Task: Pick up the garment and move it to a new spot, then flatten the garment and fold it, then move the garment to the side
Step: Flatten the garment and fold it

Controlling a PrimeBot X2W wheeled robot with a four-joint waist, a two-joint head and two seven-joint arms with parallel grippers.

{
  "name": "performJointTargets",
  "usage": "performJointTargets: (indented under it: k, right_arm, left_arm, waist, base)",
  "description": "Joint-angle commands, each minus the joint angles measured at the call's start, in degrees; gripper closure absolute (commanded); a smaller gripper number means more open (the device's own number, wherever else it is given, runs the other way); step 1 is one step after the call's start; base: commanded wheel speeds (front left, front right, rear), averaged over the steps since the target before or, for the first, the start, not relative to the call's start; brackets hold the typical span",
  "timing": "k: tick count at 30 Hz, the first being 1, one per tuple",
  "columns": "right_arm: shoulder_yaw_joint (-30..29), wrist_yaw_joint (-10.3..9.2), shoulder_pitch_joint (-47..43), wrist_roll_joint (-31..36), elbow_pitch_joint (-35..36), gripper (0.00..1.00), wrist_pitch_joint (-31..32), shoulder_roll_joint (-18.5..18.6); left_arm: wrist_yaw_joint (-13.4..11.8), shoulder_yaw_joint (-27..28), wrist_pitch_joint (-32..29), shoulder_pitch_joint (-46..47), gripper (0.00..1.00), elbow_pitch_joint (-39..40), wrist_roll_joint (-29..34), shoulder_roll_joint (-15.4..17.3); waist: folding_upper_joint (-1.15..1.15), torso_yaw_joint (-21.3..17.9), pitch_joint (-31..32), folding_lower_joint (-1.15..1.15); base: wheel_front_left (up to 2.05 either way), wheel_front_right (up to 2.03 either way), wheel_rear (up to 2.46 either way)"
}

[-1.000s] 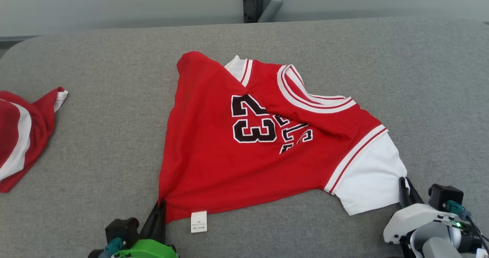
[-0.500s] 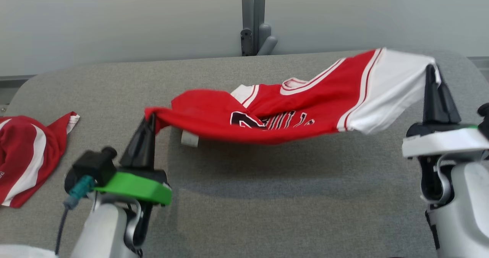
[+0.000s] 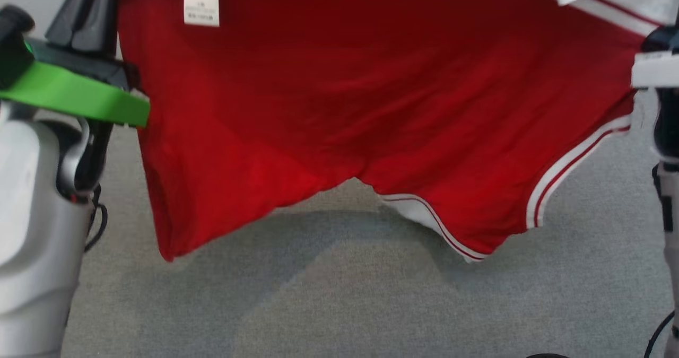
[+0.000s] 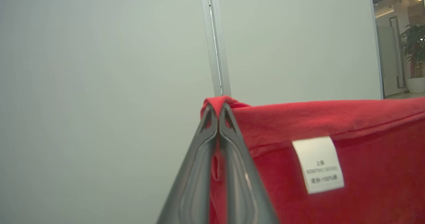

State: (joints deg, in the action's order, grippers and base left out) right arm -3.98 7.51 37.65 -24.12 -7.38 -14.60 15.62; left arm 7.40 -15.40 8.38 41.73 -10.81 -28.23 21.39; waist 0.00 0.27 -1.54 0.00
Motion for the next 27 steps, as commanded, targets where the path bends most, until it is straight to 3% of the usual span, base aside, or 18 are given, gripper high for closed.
performJointTargets:
  k: [1, 6, 12, 17, 21, 27]
  right_arm:
    - [0.4, -0.04, 4.2, -0.3, -2.0, 1.00, 0.7, 1.2]
    - [2.9, -0.02, 18.6, 2.7, -9.7, 1.00, 0.7, 3.3]
    - [2.2, -0.07, 38.8, 8.8, -21.2, 1.00, -0.2, 4.9]
    - [-1.3, -0.07, 52.7, 13.6, -22.1, 1.00, -0.6, 5.4]
    - [-4.4, -0.06, 55.5, 15.5, -20.4, 1.00, -0.6, 3.8]
    - [-2.5, -0.07, 49.7, 12.9, -22.7, 1.00, -0.6, 4.4]
  left_arm:
    - [0.1, -0.8, -1.0, 4.5, 1.00, -1.2, 0.3, 0.1]
    - [0.0, -2.0, -1.3, 17.5, 1.00, -8.2, 1.6, 0.1]
    - [-0.1, -5.0, 0.7, 36.4, 1.00, -19.2, 7.4, -0.5]
    - [-0.6, -6.3, 4.9, 49.9, 1.00, -26.9, 12.1, -0.9]
    - [-0.9, -6.0, 6.6, 55.3, 1.00, -30.0, 13.4, -1.8]
    - [-0.3, -5.0, 6.7, 51.1, 1.00, -32.5, 11.5, -2.0]
  waist:
    - [0.00, 0.1, -7.8, 0.00]
    - [0.00, -0.8, -17.8, 0.00]
    - [0.00, -2.5, -27.5, 0.00]
    - [0.00, -3.3, -30.2, 0.00]
    - [0.00, -3.8, -30.9, 0.00]
    - [0.00, -4.4, -33.8, 0.00]
  base:
    - [0.00, 0.00, 0.00]
    - [0.00, 0.00, 0.00]
    - [0.00, 0.00, 0.00]
    - [0.00, 0.00, 0.00]
    - [0.00, 0.00, 0.00]
    - [0.00, 0.00, 0.00]
